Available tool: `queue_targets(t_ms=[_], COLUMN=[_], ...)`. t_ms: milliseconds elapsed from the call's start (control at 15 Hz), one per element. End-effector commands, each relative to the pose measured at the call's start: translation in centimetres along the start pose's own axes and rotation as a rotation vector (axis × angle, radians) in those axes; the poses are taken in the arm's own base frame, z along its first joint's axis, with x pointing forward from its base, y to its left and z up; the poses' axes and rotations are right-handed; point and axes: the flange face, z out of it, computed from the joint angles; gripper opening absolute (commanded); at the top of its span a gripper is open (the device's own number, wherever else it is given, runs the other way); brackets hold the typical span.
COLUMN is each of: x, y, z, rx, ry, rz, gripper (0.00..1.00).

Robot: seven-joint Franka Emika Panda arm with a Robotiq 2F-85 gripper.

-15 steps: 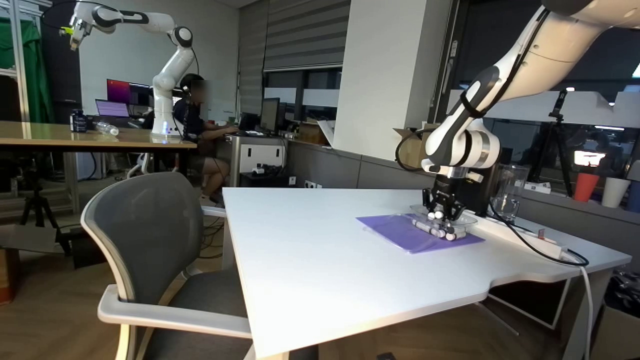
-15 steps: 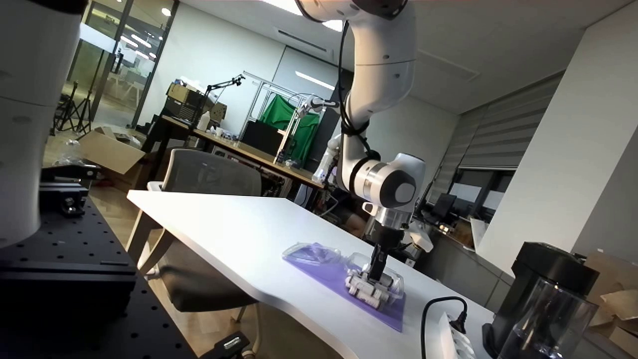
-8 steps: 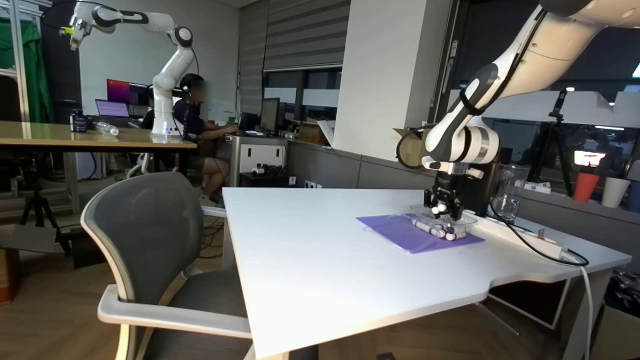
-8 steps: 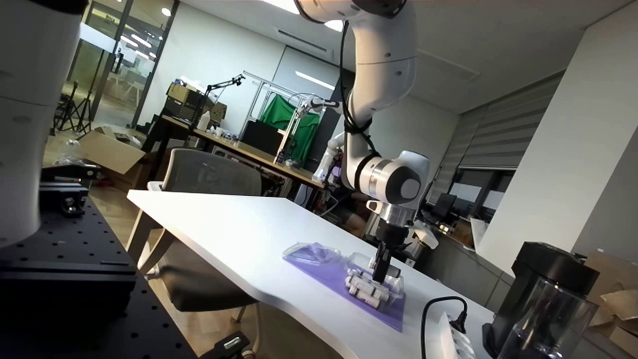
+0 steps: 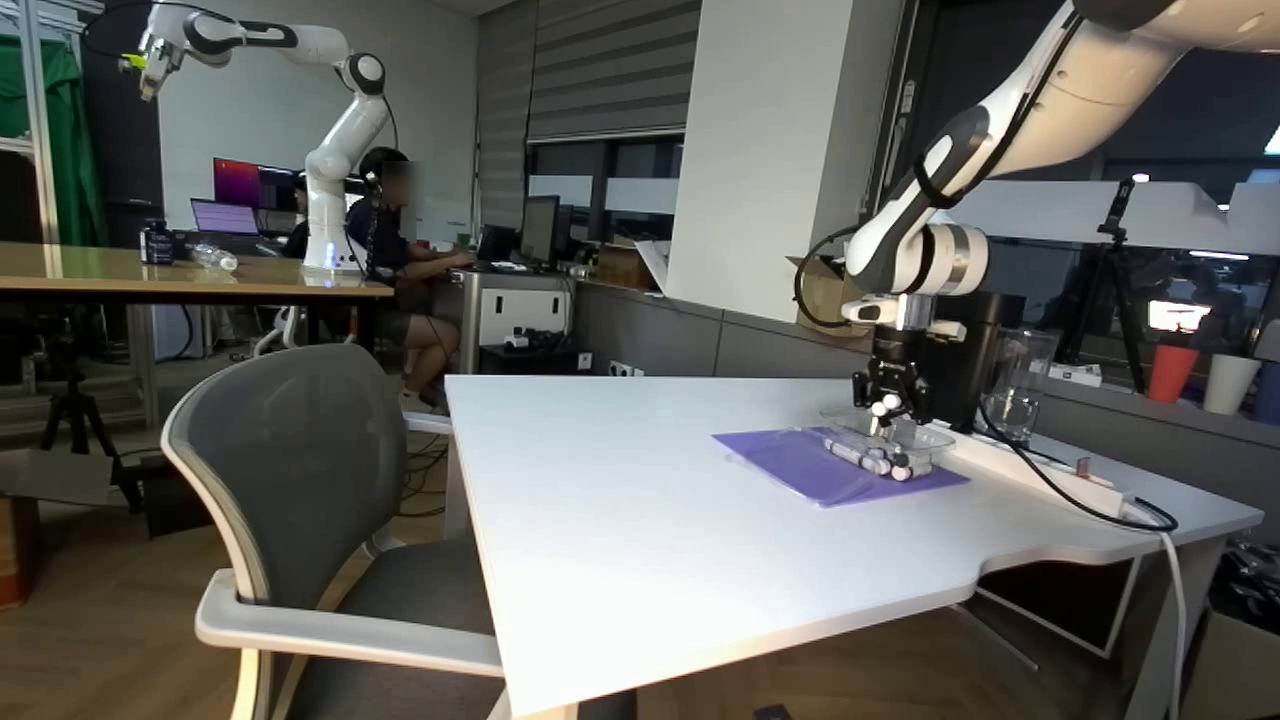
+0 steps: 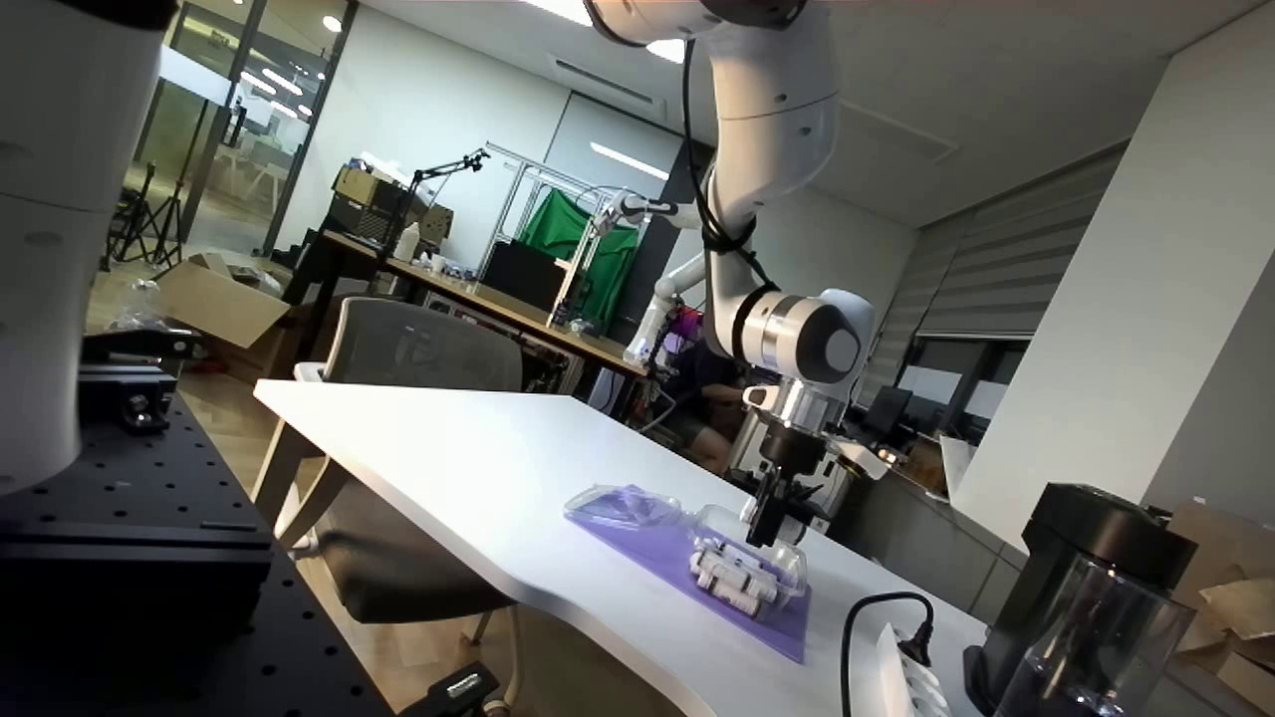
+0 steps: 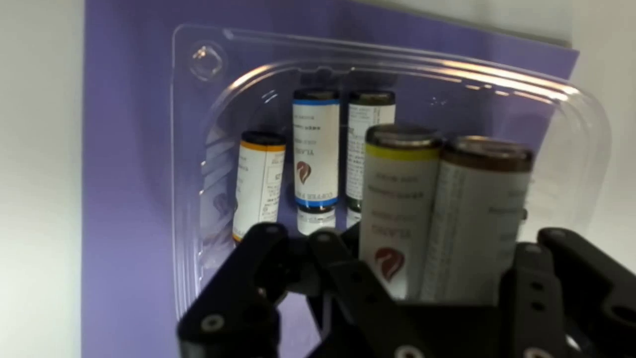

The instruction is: Remove two bottles from the clear box and put them on the table

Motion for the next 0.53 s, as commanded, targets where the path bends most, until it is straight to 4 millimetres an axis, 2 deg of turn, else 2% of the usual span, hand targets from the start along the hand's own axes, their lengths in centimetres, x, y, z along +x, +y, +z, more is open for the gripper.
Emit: queue_targets(t_ms=[0, 200, 467], x=[1.1, 3.6, 7.9], y=[1.7, 3.3, 5.0], z=[-2.7, -5.1, -8.6], rx=[0.054, 0.032, -0.036], ry=[-0.019, -0.028, -0.044], rz=[-0.041, -0.118, -0.287], gripper=[0.0, 0.0, 0.0])
